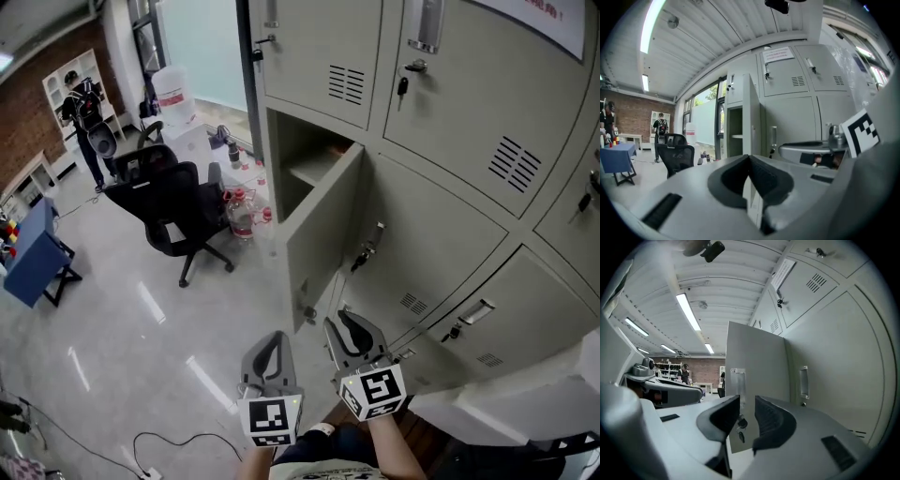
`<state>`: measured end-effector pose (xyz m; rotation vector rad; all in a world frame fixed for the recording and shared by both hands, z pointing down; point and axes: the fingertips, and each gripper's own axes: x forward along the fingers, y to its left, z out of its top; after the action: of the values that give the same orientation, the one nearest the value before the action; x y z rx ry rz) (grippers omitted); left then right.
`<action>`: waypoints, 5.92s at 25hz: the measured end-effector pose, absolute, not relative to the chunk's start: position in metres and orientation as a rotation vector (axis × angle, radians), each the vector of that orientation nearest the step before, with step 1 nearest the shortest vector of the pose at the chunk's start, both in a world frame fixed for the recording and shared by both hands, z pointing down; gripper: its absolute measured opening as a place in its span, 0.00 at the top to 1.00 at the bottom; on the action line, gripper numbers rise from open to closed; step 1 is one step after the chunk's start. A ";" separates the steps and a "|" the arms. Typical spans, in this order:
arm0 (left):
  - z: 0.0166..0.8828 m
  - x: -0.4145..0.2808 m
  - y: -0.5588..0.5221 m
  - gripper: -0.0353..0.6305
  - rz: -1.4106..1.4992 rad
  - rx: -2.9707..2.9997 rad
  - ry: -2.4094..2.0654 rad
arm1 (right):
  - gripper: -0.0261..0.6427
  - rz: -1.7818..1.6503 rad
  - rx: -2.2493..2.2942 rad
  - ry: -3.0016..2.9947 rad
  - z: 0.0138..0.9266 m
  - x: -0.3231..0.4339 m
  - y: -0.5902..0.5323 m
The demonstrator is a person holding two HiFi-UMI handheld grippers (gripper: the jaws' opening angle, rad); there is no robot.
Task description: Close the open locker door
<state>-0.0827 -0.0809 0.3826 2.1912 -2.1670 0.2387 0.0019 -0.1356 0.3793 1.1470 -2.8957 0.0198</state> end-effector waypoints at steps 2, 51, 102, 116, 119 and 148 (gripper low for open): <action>0.383 -0.095 -0.079 0.95 0.235 2.149 -2.195 | 0.81 -0.002 1.087 -2.914 0.375 -0.013 -0.136; 0.380 -0.141 -0.016 0.95 0.200 1.271 -2.773 | 0.87 -0.059 0.399 -3.069 0.374 -0.118 -0.170; 0.407 -0.387 -0.267 0.95 0.144 1.996 -2.408 | 0.90 -0.103 1.555 -2.706 0.369 -0.231 -0.367; 0.390 -0.394 -0.390 0.95 0.139 2.348 -2.169 | 0.90 -0.096 1.828 -2.510 0.366 -0.224 -0.420; 0.387 -0.393 -0.410 0.95 0.139 2.390 -2.120 | 0.90 -0.090 1.899 -2.463 0.366 -0.223 -0.430; 0.372 -0.372 -0.482 0.95 0.134 2.815 -1.531 | 0.90 -0.002 2.327 -2.013 0.367 -0.208 -0.462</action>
<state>-0.3720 -0.4817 0.3724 2.8149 -1.5313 0.1336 -0.2082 -0.4617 0.3672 2.3270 -2.0132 -0.0025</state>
